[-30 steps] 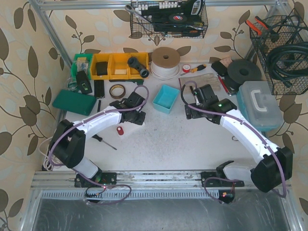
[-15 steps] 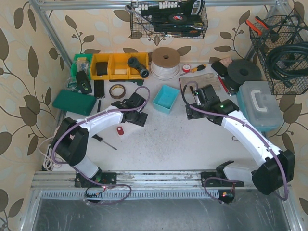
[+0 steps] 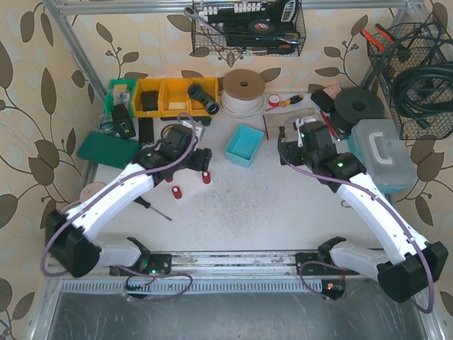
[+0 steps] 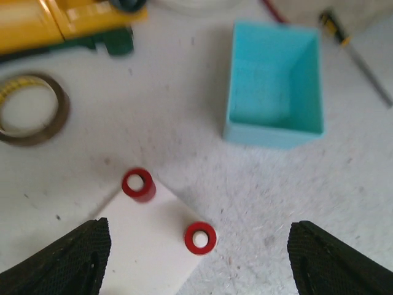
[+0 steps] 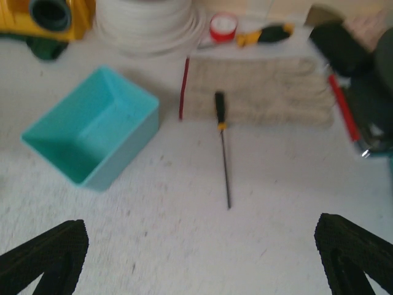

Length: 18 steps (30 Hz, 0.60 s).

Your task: Install the large spring

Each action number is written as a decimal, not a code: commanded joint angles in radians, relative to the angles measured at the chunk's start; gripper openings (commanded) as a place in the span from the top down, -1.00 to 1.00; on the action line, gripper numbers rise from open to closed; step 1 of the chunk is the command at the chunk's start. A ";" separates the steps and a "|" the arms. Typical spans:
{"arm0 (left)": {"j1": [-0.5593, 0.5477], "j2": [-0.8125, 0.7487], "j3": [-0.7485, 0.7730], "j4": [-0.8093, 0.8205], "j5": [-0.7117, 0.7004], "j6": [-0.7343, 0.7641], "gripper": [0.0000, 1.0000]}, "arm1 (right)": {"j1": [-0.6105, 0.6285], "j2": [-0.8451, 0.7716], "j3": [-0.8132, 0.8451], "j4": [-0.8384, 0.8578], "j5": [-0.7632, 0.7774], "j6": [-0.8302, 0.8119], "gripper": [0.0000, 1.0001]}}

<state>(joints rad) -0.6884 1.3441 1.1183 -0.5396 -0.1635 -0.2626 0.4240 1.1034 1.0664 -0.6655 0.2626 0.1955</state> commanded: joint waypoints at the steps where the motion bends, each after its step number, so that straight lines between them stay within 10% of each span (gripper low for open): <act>1: -0.005 -0.178 0.003 0.040 -0.067 0.019 -0.63 | -0.004 -0.024 0.063 0.131 0.150 -0.041 -1.00; 12: -0.004 -0.464 -0.416 0.443 -0.470 0.254 -0.69 | -0.016 -0.043 -0.091 0.430 0.247 -0.199 -0.99; 18: 0.083 -0.444 -0.514 0.607 -0.466 0.342 -0.70 | -0.076 -0.055 -0.213 0.546 0.163 -0.240 -0.99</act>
<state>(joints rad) -0.6727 0.8982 0.5976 -0.1009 -0.5602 0.0105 0.3878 1.0668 0.9142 -0.2420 0.4812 0.0204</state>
